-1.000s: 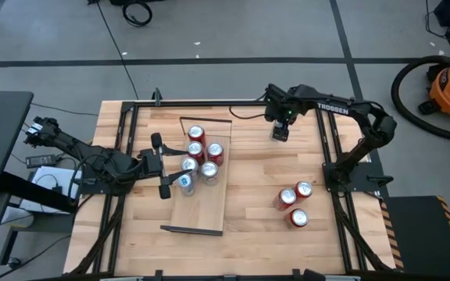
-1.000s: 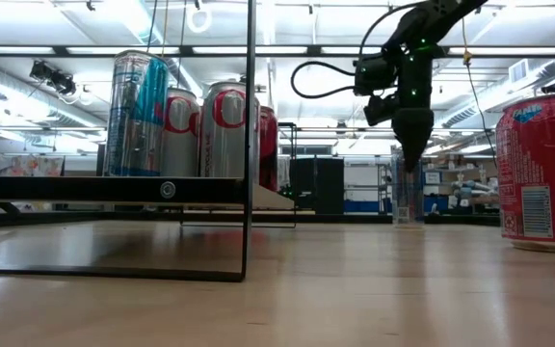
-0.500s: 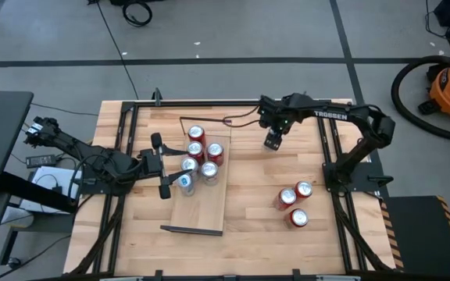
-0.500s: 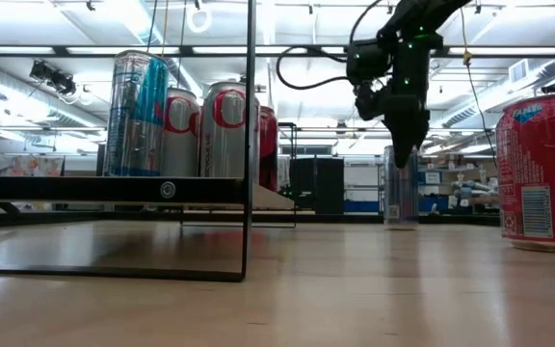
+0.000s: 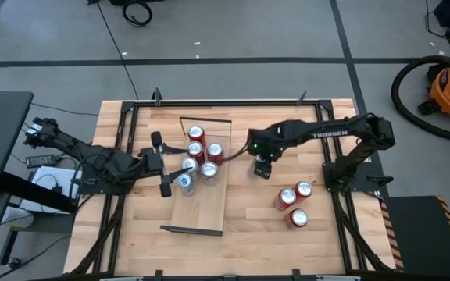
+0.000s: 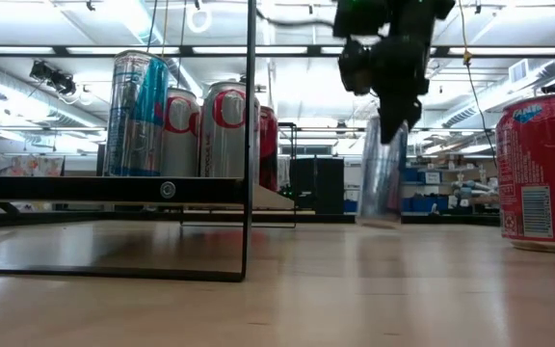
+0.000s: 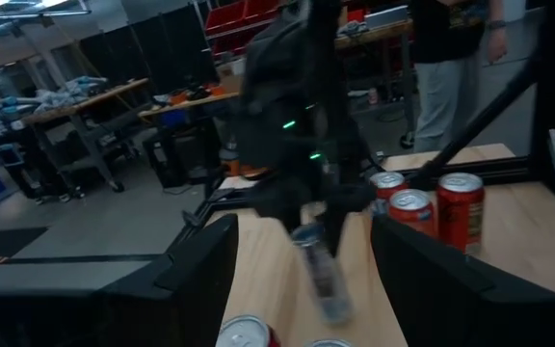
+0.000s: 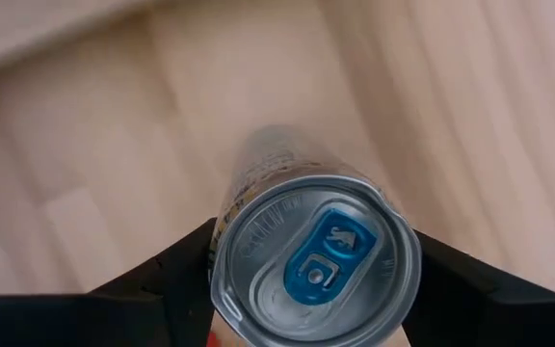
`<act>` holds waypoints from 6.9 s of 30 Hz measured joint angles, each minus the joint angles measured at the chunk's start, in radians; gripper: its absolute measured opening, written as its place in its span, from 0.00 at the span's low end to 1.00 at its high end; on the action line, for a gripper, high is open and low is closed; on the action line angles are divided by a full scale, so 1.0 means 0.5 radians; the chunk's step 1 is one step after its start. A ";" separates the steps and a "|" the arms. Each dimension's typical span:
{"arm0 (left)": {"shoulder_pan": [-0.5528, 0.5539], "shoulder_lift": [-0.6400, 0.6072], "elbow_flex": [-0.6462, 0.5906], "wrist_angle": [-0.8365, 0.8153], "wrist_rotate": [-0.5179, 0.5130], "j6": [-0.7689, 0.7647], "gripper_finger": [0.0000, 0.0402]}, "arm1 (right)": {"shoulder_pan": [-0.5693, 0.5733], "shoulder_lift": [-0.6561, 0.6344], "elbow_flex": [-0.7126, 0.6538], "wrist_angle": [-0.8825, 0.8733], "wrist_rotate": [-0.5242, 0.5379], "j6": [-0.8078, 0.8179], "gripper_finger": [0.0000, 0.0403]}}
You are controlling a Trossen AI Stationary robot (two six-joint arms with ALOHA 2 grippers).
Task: Place canned beverage on shelf
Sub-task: Put the blue soda can on the shelf aligned with the blue soda can
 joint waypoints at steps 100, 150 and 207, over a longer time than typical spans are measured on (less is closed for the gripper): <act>-0.154 0.168 0.087 -0.186 0.031 -0.105 0.62 | 0.786 0.750 1.131 0.035 0.686 -0.713 0.77; 0.052 1.081 0.908 -1.827 0.216 -1.224 0.62 | 0.730 0.194 -0.343 2.289 1.108 -1.237 0.76; 0.113 1.174 0.941 -1.877 0.447 -1.238 0.62 | 0.815 0.161 -0.343 2.119 1.091 -1.235 0.76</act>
